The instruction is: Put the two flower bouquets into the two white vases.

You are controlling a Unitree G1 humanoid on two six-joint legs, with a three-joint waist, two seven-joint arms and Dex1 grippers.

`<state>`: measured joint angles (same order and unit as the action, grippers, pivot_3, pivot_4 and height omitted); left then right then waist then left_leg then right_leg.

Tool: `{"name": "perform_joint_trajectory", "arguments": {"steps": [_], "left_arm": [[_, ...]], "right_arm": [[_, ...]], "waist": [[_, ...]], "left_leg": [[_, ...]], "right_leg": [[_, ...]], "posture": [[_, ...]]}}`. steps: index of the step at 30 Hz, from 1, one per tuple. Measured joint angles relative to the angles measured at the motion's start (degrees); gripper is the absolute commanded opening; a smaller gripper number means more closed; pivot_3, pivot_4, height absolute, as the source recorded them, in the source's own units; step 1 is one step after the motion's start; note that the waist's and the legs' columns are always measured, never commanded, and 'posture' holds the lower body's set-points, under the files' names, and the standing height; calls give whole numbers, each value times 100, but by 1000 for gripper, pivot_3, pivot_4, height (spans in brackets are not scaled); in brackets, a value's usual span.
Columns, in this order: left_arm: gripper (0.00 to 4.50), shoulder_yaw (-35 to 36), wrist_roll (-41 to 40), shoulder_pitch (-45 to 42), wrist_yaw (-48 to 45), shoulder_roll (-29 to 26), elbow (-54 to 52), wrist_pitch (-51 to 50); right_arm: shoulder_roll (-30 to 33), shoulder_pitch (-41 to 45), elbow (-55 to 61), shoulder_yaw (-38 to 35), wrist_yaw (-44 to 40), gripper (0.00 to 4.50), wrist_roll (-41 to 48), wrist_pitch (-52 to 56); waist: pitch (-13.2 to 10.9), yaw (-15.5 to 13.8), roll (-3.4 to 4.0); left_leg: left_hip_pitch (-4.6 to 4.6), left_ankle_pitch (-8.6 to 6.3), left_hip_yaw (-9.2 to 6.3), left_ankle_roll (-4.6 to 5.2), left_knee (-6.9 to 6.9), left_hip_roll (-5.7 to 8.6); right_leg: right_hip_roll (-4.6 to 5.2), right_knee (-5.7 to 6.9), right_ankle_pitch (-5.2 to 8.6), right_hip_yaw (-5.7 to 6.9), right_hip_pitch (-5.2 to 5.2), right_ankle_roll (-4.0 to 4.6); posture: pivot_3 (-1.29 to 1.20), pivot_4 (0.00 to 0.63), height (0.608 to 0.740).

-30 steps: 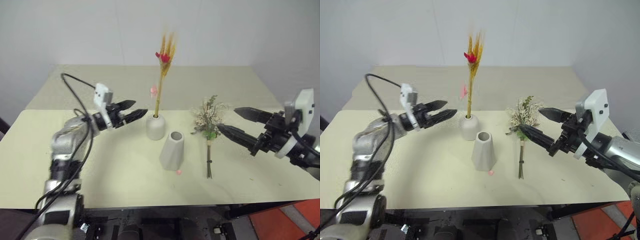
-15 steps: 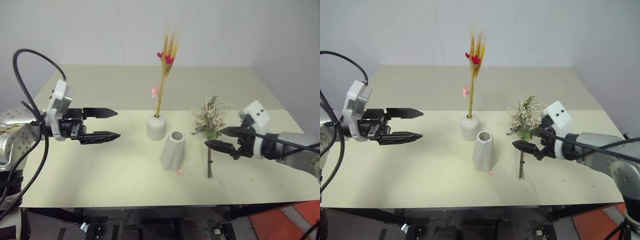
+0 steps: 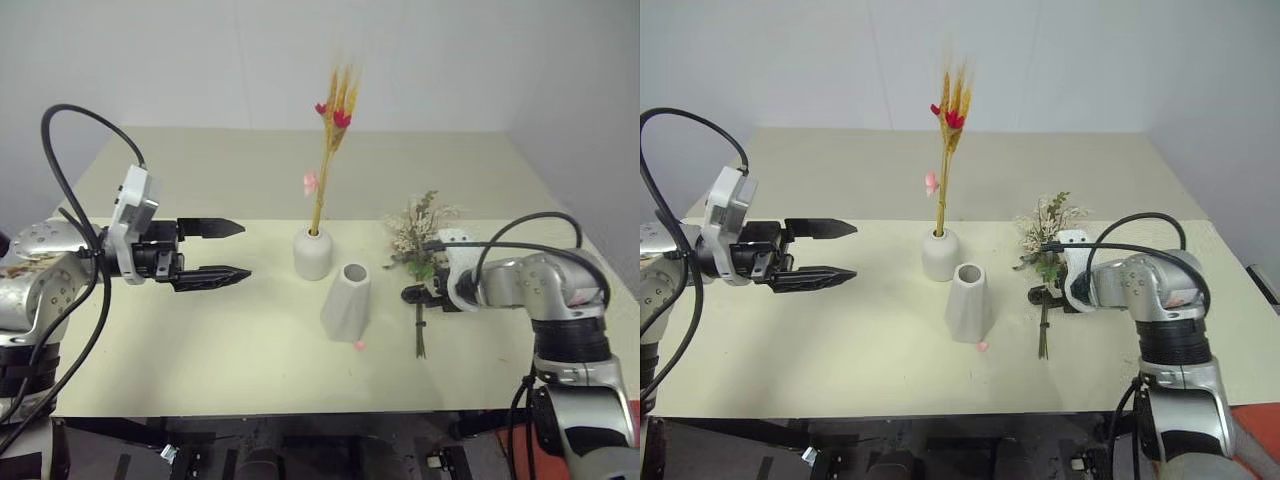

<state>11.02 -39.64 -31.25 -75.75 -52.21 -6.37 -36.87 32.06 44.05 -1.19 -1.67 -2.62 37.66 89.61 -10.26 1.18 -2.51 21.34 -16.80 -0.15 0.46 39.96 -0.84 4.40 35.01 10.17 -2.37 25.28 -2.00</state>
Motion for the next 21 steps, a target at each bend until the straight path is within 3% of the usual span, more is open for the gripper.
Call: {"name": "perform_joint_trajectory", "arguments": {"steps": [10, 15, 21], "left_arm": [[4500, 14, -18, 187, 42, 0, -71, 47], [4500, 15, -27, 187, 29, -5, -69, 62], [4500, 8, -113, 181, -261, -121, 121, 36]], "right_arm": [[-151, 5, 28, 77, -468, 309, -505, -416], [-358, -165, 484, -215, -422, 232, -723, -993], [-1219, -197, 1885, -2346, -246, 232, -129, -2394]], "waist": [[-1, 89, 1], [-1, 111, 1], [-2, 117, 4]], "left_leg": [[-3, 0, -2, 0, -1, -1], [-4, 0, -4, 0, -2, -1], [-1, 0, -5, 0, -14, -5]], "right_leg": [[-1, 0, 0, 0, 0, 0], [-1, 2, 0, 1, 2, 0], [-4, 8, 0, 3, 8, -1]], "posture": [[0, 150, 740], [0, 150, 740], [0, 150, 740]]}}
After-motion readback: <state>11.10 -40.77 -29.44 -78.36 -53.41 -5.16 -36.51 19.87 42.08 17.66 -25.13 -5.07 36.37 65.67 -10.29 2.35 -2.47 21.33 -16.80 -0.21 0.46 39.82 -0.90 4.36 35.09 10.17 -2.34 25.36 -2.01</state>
